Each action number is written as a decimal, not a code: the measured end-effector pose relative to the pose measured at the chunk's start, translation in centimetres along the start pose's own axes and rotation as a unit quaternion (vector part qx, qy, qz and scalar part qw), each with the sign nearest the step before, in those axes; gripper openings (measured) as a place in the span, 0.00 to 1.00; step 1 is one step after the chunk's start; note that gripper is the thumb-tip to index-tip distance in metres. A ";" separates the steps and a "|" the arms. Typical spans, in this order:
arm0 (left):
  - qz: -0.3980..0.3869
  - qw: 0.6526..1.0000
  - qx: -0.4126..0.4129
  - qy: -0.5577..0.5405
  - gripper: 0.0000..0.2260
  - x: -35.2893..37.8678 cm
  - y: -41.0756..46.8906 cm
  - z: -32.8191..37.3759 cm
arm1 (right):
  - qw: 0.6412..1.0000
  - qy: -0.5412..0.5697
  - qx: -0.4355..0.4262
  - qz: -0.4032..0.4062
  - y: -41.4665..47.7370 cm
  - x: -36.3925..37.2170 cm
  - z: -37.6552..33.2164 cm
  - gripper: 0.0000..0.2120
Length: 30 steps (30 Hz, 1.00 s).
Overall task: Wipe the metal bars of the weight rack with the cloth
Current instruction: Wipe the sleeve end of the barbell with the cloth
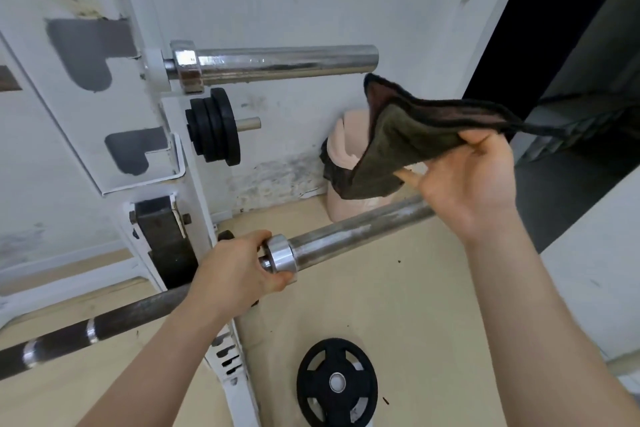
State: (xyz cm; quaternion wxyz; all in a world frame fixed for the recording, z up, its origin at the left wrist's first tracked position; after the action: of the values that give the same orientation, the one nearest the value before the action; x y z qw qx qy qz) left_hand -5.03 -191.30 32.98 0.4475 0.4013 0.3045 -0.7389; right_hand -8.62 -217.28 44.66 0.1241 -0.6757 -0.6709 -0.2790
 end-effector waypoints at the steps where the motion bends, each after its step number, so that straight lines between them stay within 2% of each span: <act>1: -0.001 1.000 -0.002 0.001 0.27 0.0 0.0 0.0 | 0.999 -0.041 -0.009 -0.024 0.3 0.2 -0.9 0.28; 3: -0.003 1.000 -0.006 -0.001 0.28 0.0 0.0 0.1 | 0.978 -0.205 0.011 -0.025 0.6 1.3 -1.5 0.30; 4: -0.004 1.000 -0.007 -0.002 0.28 0.0 0.1 0.0 | 0.949 -0.311 0.039 -0.029 1.0 1.7 -0.8 0.24; 5: -0.005 1.000 -0.007 -0.004 0.28 0.0 0.1 0.0 | 0.903 -0.422 0.065 -0.039 0.8 2.4 0.7 0.15; 6: -0.004 1.000 -0.007 -0.005 0.27 0.1 0.1 0.0 | 0.853 -0.510 0.085 -0.075 0.5 3.0 2.9 0.11; 8: 0.001 1.000 -0.009 -0.011 0.27 0.0 0.1 -0.1 | 0.721 -0.649 0.141 -0.199 -0.8 3.5 8.6 0.16; 9: 0.000 1.000 -0.011 -0.015 0.27 0.1 0.0 -0.1 | 0.649 -0.696 0.166 -0.260 -1.8 3.4 11.3 0.22; 10: -0.003 1.000 -0.015 -0.020 0.28 0.1 0.0 0.0 | 0.592 -0.740 0.167 -0.273 -2.5 2.5 13.3 0.28; 11: -0.008 1.000 -0.020 -0.019 0.27 0.0 0.0 0.1 | 0.568 -0.771 0.146 -0.248 -2.8 1.7 14.3 0.31; 12: -0.016 1.000 -0.021 -0.010 0.24 0.0 0.1 0.2 | 0.566 -0.792 0.100 -0.208 -3.2 1.6 14.6 0.30; 14: -0.059 0.998 -0.022 0.026 0.19 0.0 0.2 0.6 | 0.605 -0.782 -0.015 -0.147 -3.4 1.3 14.6 0.20; 16: -0.101 0.994 -0.012 0.031 0.19 -0.5 0.5 1.0 | 0.699 -0.705 -0.068 -0.098 -2.9 0.4 14.1 0.13; 17: -0.106 0.994 -0.004 -0.001 0.21 -0.8 0.9 1.4 | 0.746 -0.658 -0.073 -0.075 -2.4 -0.2 13.4 0.11; 18: -0.095 0.994 0.003 -0.054 0.23 -1.3 1.3 2.1 | 0.784 -0.614 -0.070 -0.061 -2.1 -0.6 12.7 0.10; 19: -0.075 0.993 0.011 -0.093 0.23 -1.6 2.0 2.7 | 0.802 -0.591 -0.063 -0.059 -1.9 -0.7 12.1 0.08; 20: -0.063 0.993 0.020 -0.097 0.20 -1.7 2.9 3.4 | 0.801 -0.592 -0.046 -0.076 -1.8 -0.6 11.8 0.07; 21: -0.068 0.995 0.025 -0.066 0.18 -1.5 3.8 3.9 | 0.780 -0.618 -0.015 -0.101 -1.8 -0.4 12.1 0.09; 23: -0.126 0.992 0.007 -0.020 0.13 -0.5 5.5 4.2 | 0.696 -0.707 0.021 -0.119 -2.6 0.0 13.4 0.21; 24: -0.149 0.989 -0.008 -0.018 0.11 -0.3 5.9 4.2 | 0.661 -0.741 0.019 -0.115 -3.0 0.4 14.1 0.23; 25: -0.155 0.987 -0.018 -0.029 0.09 -0.4 6.4 4.0 | 0.644 -0.758 0.010 -0.103 -3.4 0.7 14.8 0.23; 27: -0.126 0.990 -0.015 -0.058 0.07 -1.0 6.8 4.2 | 0.648 -0.759 -0.008 -0.067 -4.0 0.9 15.8 0.20; 30: -0.079 0.991 0.030 -0.107 0.07 -1.4 6.1 5.3 | 0.693 -0.720 -0.028 -0.028 -4.3 0.2 15.9 0.13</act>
State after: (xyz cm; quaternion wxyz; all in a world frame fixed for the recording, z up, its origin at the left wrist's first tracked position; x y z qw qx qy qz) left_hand -0.82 -197.54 36.24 0.4059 0.3076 0.2635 -0.8193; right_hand -9.53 -208.22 30.92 -0.4235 -0.6542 -0.5652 0.2707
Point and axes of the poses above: each hand's wrist, its own y-axis towards the middle knuckle, its own x-axis out of the palm, z = x × y, the point moved 5 cm from there along y, towards the middle knuckle, and after that the axes turned 9 degrees about -z, right-handed, at the moved point
